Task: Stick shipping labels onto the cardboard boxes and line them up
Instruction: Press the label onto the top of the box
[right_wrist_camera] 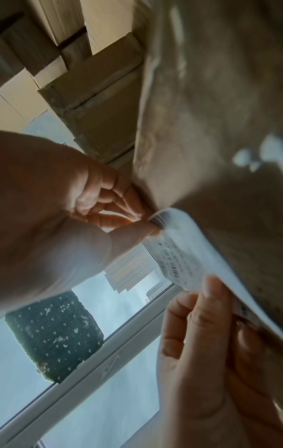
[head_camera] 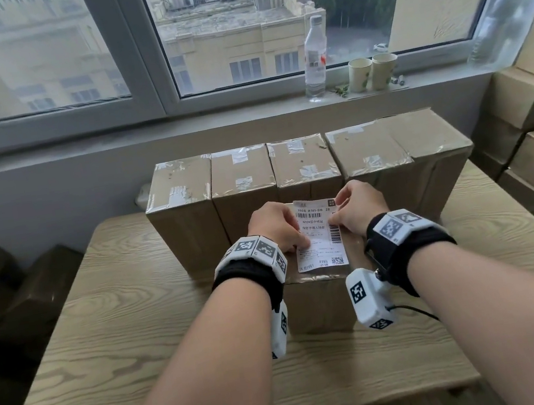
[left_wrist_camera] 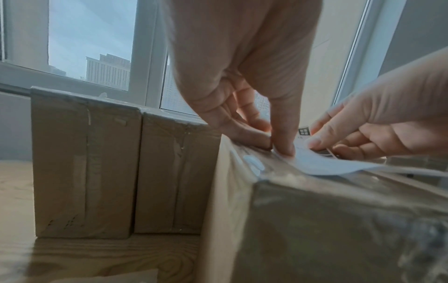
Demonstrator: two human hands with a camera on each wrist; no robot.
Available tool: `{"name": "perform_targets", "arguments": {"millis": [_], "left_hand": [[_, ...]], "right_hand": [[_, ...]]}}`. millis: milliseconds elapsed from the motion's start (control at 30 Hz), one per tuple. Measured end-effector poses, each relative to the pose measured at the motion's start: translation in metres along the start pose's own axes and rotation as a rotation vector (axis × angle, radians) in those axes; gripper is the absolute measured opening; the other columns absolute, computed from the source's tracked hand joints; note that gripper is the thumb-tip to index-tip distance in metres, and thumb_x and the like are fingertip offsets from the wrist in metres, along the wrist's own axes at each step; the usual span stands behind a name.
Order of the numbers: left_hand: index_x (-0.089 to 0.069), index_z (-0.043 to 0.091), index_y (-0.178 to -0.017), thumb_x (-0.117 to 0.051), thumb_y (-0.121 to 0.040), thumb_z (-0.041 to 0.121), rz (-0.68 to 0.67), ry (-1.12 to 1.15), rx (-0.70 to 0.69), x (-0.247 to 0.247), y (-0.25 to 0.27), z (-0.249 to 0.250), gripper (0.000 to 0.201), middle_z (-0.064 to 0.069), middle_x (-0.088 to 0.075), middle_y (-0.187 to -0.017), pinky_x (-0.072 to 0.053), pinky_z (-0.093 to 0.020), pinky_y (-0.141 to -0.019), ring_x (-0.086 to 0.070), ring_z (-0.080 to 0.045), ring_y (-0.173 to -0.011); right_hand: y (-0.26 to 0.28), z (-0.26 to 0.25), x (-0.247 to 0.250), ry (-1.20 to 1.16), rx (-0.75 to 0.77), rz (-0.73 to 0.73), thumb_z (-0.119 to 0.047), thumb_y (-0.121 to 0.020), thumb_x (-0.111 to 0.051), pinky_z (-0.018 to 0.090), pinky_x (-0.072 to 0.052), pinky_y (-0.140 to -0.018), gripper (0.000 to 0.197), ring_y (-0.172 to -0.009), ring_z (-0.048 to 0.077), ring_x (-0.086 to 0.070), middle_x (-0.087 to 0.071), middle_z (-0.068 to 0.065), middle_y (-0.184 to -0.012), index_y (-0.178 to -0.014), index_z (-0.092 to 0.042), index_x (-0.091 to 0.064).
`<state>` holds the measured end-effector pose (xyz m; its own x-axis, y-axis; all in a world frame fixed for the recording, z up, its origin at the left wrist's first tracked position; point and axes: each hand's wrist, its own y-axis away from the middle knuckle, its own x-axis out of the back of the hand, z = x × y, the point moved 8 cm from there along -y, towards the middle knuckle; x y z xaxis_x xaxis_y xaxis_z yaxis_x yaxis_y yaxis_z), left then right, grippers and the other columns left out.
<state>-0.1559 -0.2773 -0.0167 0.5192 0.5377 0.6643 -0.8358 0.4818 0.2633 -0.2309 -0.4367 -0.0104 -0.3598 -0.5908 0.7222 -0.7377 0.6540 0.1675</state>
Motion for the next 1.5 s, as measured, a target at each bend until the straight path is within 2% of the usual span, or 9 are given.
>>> {"name": "perform_targets", "arguments": {"millis": [167,400,600,767,900,1067,1233,1400,1500], "left_hand": [[-0.059,0.021,-0.067,-0.089,-0.059,0.032,-0.051,-0.173,0.025,0.003,-0.003,0.000,0.033,0.008,-0.068,-0.072,-0.053,-0.027,-0.064,-0.066,-0.012,-0.072],[-0.056,0.020,-0.070,-0.088,-0.059,0.042,-0.066,-0.209,0.049,0.007,-0.014,-0.003,0.040,0.002,-0.070,-0.082,-0.054,-0.032,-0.070,-0.064,-0.014,-0.076],[-0.056,0.019,-0.117,-0.083,-0.068,0.038,0.082,-0.215,-0.016,0.017,-0.034,0.018,0.060,-0.003,-0.055,-0.124,-0.047,-0.029,-0.085,-0.057,-0.019,-0.107],[-0.064,0.016,-0.111,-0.077,-0.074,0.046,0.017,-0.291,0.032,0.004,-0.046,0.020,0.049,-0.001,-0.066,-0.108,-0.053,-0.031,-0.082,-0.063,-0.017,-0.096],[-0.069,0.016,-0.101,-0.076,-0.074,0.048,0.007,-0.258,0.068,0.002,-0.052,0.016,0.043,0.003,-0.069,-0.094,-0.051,-0.028,-0.068,-0.065,-0.015,-0.084],[-0.074,0.021,-0.095,-0.076,-0.079,0.036,0.023,-0.108,0.098,0.008,-0.058,0.003,0.022,0.003,-0.071,-0.097,-0.046,-0.024,-0.069,-0.061,-0.011,-0.081],[-0.076,0.022,-0.096,-0.072,-0.085,0.028,0.008,-0.006,0.120,0.006,-0.063,-0.005,0.013,0.002,-0.071,-0.102,-0.051,-0.025,-0.075,-0.060,-0.009,-0.083],[-0.062,0.017,-0.124,-0.074,-0.082,0.030,0.032,-0.056,0.138,0.012,-0.060,-0.007,0.046,-0.002,-0.062,-0.127,-0.047,-0.029,-0.092,-0.059,-0.020,-0.114],[-0.057,0.012,-0.128,-0.077,-0.079,0.031,0.038,-0.093,0.172,0.018,-0.052,-0.009,0.057,-0.005,-0.060,-0.129,-0.047,-0.032,-0.094,-0.057,-0.023,-0.116]], "right_hand": [[0.001,-0.005,-0.003,0.089,0.011,0.003,-0.020,-0.067,-0.086,0.026,-0.046,-0.073,0.037,-0.089,0.017,-0.059,-0.066,0.002,-0.101,-0.089,-0.018,-0.057],[-0.001,-0.004,0.014,0.232,0.029,0.131,-0.044,-0.066,-0.082,0.038,-0.042,-0.094,0.063,-0.117,0.025,-0.046,-0.051,0.007,-0.122,-0.113,-0.018,-0.051],[-0.017,0.011,0.009,0.153,-0.081,-0.010,-0.048,-0.072,-0.077,0.041,-0.043,-0.100,0.072,-0.123,0.027,-0.049,-0.051,0.010,-0.133,-0.129,-0.014,-0.048],[-0.024,0.006,-0.007,0.192,-0.071,-0.134,-0.050,-0.078,-0.071,0.031,-0.045,-0.075,0.055,-0.090,0.021,-0.056,-0.063,0.005,-0.107,-0.115,-0.012,-0.058],[-0.029,0.004,-0.011,0.217,-0.081,-0.159,-0.052,-0.080,-0.069,0.029,-0.043,-0.068,0.053,-0.086,0.021,-0.058,-0.065,0.006,-0.106,-0.112,-0.010,-0.060],[-0.032,0.007,-0.013,0.171,-0.097,-0.181,-0.050,-0.080,-0.070,0.030,-0.046,-0.070,0.040,-0.080,0.017,-0.057,-0.062,0.001,-0.092,-0.097,-0.016,-0.058],[-0.037,0.013,-0.012,0.113,-0.108,-0.171,-0.047,-0.081,-0.070,0.030,-0.046,-0.073,0.035,-0.086,0.018,-0.059,-0.066,0.001,-0.100,-0.100,-0.019,-0.062],[-0.032,0.010,-0.004,0.116,-0.122,-0.156,-0.045,-0.086,-0.064,0.037,-0.053,-0.084,0.038,-0.095,0.024,-0.061,-0.064,0.006,-0.105,-0.105,-0.012,-0.059],[-0.023,0.011,0.002,0.117,-0.130,-0.178,-0.048,-0.085,-0.063,0.043,-0.055,-0.087,0.048,-0.097,0.026,-0.063,-0.065,0.009,-0.107,-0.107,-0.005,-0.060]]}}
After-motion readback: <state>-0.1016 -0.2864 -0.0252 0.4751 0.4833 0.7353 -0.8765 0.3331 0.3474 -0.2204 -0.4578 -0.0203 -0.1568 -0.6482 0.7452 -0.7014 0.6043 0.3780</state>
